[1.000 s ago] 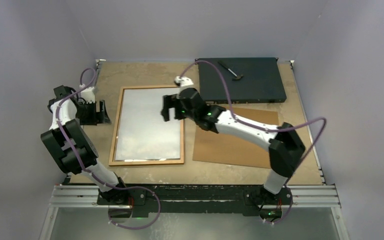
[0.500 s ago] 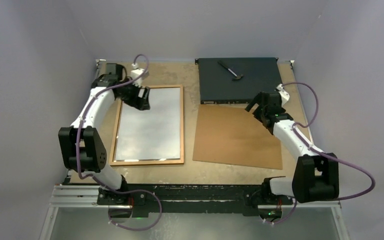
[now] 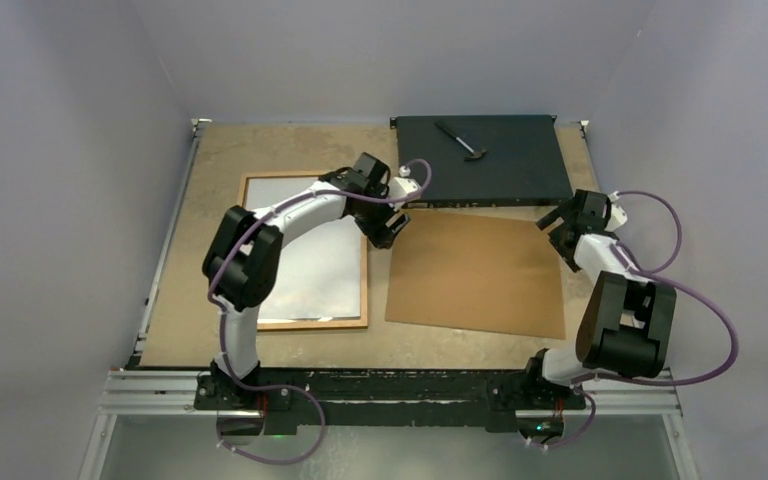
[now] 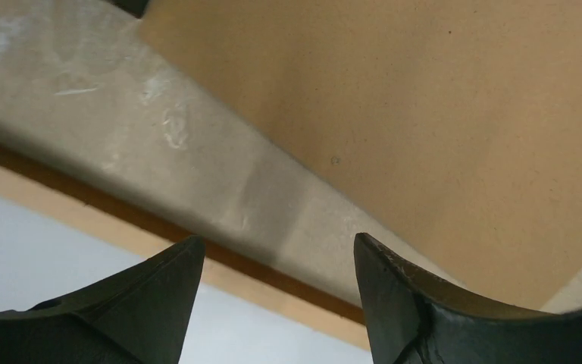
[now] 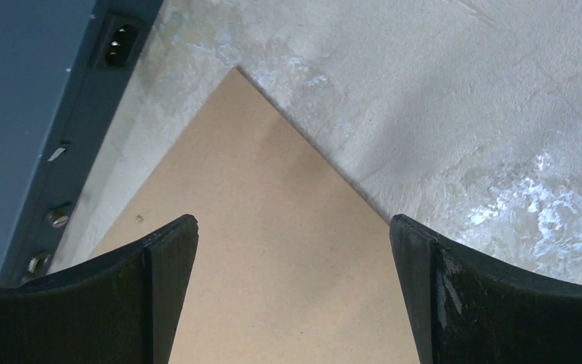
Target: Put the photo into the frame
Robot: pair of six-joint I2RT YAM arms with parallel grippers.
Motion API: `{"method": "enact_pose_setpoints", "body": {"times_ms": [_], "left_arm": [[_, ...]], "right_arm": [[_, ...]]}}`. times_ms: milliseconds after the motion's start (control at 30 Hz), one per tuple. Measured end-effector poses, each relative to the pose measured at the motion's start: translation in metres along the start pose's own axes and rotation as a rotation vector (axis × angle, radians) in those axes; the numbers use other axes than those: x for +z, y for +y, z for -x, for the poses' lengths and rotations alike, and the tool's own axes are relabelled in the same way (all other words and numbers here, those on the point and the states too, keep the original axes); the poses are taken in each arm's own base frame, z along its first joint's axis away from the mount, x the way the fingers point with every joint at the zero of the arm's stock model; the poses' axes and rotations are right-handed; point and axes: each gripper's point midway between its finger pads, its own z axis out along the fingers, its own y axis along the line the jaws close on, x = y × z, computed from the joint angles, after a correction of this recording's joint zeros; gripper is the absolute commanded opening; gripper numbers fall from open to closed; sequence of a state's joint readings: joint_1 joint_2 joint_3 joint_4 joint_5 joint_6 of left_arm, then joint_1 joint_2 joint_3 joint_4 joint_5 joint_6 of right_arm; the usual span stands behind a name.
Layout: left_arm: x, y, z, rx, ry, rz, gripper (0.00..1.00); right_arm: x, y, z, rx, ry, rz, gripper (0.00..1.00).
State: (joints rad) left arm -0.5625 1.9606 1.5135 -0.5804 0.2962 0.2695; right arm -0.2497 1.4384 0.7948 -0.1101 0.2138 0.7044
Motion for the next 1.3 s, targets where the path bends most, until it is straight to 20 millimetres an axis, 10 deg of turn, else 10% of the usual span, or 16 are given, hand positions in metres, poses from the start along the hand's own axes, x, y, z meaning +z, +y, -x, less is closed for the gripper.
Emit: {"method": "enact_pose_setpoints", "body": {"times_ms": [367,800,1300], "left_arm": [[0.036,0.001,0.001,0.068,0.015,0.102,0.67],[0.049,0.007,-0.016,0.103,0.036,0.198,0.65],[0.052,0.006,-0.017,0.1,0.014,0.182,0.61]], "right_arm": [[0.024,-0.019,-0.012,0.041,0.105,0.007,0.99],[0.027,0.004,-0.012,0.047,0.098,0.154,0.99],[-0.011,0.012,-0.016,0.069,0.09,0.329,0.98]]}}
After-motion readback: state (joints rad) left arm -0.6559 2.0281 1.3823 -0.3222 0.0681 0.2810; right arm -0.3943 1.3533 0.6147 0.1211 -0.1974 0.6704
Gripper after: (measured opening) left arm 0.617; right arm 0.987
